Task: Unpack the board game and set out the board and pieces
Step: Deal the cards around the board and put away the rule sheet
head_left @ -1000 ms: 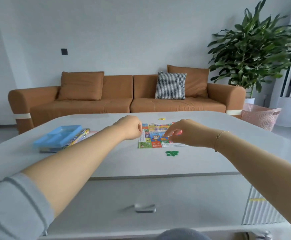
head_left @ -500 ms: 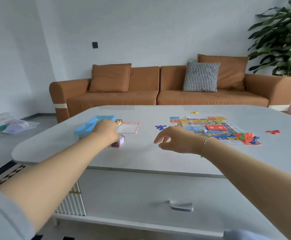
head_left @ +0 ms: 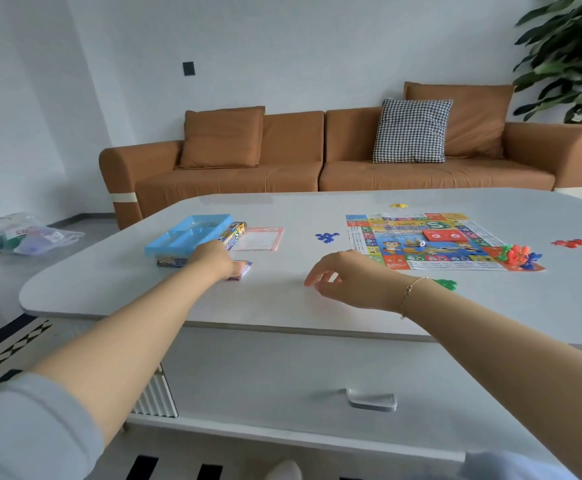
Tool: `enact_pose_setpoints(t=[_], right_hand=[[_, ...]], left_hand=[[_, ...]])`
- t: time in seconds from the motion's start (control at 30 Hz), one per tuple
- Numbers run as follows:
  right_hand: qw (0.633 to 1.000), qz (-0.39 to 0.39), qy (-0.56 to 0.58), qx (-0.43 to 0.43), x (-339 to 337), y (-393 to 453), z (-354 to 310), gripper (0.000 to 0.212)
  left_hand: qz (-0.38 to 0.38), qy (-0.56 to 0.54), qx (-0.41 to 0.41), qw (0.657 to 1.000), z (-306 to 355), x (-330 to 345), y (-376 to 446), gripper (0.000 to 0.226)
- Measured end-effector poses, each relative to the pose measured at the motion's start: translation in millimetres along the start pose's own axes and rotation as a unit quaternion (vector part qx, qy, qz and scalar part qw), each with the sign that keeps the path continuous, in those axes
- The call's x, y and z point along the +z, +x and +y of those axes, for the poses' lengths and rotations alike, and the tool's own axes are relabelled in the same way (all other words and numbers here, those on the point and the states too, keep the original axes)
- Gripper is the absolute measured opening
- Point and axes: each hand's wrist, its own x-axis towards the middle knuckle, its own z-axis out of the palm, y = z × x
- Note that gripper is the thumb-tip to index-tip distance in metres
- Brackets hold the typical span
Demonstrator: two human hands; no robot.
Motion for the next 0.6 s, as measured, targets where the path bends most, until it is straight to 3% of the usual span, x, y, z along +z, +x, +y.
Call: enact_pose_setpoints(t=[0.1, 0.2, 0.27, 0.37, 0.6], right_hand=[[1.0, 0.01, 0.003, 0.002, 1, -3, 1, 0.026], [1.0, 0.013, 0.005, 0.005, 1, -7, 0, 0.027], [1.0, 0.013, 0.009, 0.008, 0, -9, 0, 0.028], [1.0, 0.011, 0.013, 0.014, 0, -12, -1, 0.028], [0.999, 0.015, 0.033, 0.018, 1, -15, 1, 0.029]], left_hand=[[-0.033, -0.057, -0.039, 0.997, 4, -1, 1, 0.036], [-0.116, -0.067, -0.062, 0.989, 8, -7, -3, 0.032], [-0.162, -0.068, -0.055, 0.983, 8, -6, -2, 0.043], [-0.15, -0.076, -0.036, 0.985, 9, 0, 2, 0.061], [-0.12, -0.147, -0.002, 0.982, 15, -3, -13, 0.033]])
